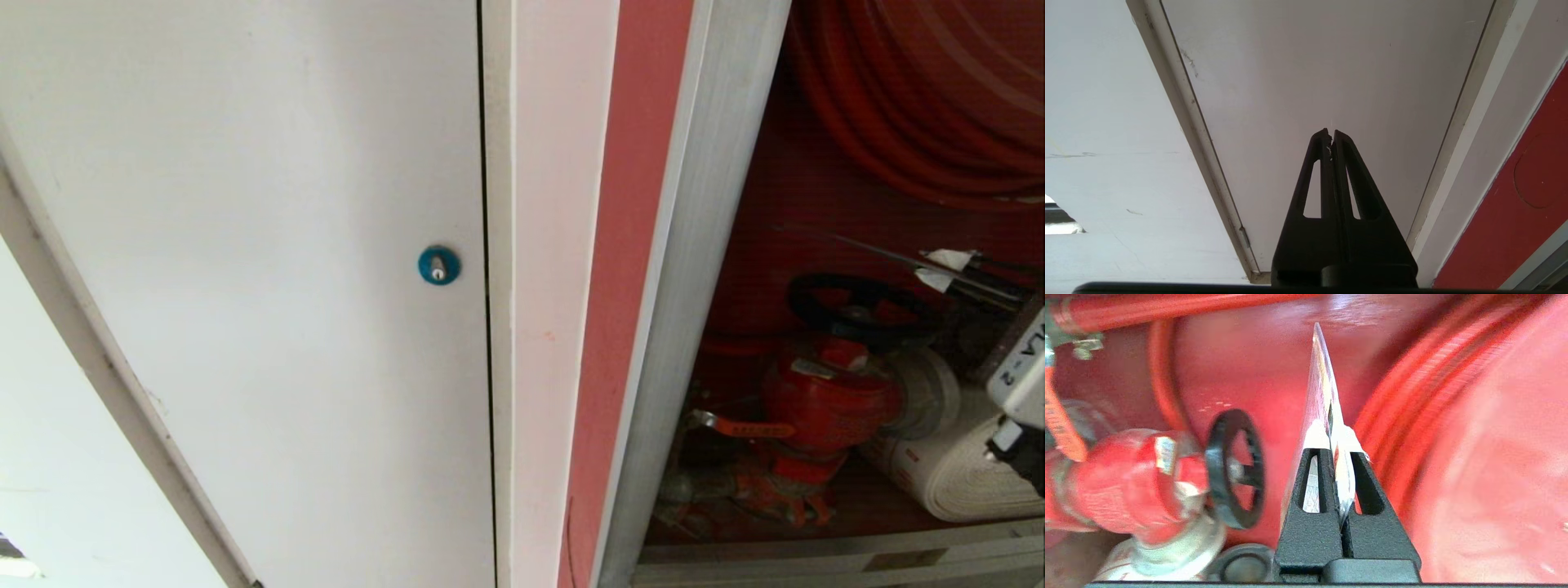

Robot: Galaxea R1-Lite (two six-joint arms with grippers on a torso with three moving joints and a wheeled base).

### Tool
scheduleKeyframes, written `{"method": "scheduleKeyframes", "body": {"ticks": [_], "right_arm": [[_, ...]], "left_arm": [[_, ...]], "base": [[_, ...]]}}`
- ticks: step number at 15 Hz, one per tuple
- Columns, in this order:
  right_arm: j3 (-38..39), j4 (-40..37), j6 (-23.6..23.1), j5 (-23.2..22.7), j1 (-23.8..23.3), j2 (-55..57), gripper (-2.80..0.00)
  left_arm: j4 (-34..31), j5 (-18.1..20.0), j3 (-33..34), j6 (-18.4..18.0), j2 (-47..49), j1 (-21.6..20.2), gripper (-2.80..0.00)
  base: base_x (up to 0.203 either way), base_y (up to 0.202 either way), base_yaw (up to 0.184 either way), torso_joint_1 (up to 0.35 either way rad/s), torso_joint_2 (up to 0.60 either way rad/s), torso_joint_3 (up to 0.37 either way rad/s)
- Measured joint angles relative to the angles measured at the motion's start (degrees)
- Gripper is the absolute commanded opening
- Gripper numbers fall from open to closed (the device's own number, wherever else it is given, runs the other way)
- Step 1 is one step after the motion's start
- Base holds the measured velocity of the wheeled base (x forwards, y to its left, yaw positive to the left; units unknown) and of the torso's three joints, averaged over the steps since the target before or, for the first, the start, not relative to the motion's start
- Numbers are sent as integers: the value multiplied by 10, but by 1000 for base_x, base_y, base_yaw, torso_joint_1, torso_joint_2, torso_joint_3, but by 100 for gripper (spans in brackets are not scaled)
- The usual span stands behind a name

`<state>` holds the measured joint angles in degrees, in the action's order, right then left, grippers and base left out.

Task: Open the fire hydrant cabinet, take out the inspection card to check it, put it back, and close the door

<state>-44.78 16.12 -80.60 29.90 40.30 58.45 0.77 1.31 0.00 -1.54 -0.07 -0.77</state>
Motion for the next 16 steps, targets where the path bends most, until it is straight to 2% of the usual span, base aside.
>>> {"method": "scheduleKeyframes", "body": {"ticks": [3, 6, 9, 11, 14, 16], "right_arm": [[-4, 1, -4, 0, 22, -27, -280], [-21, 1, 0, 0, 68, -48, -280], [-42, -1, 38, 1, 88, -57, -280], [-57, -9, 86, 3, 93, -58, -280], [-84, -91, 152, 2, 96, -67, -280], [-91, -106, 159, 0, 97, -75, -280]], "left_arm": [[0, 0, 0, 0, 0, 0, -280], [0, 0, 0, 0, 0, 0, -280], [0, 0, 0, 0, 0, 0, -280], [0, 0, 0, 0, 0, 0, -280], [0, 0, 0, 0, 0, 0, -280], [0, 0, 0, 0, 0, 0, -280]], "base": [[0, 0, 0, 0, 0, 0], [0, 0, 0, 0, 0, 0], [0, 0, 0, 0, 0, 0], [0, 0, 0, 0, 0, 0], [0, 0, 0, 0, 0, 0], [0, 0, 0, 0, 0, 0]]}}
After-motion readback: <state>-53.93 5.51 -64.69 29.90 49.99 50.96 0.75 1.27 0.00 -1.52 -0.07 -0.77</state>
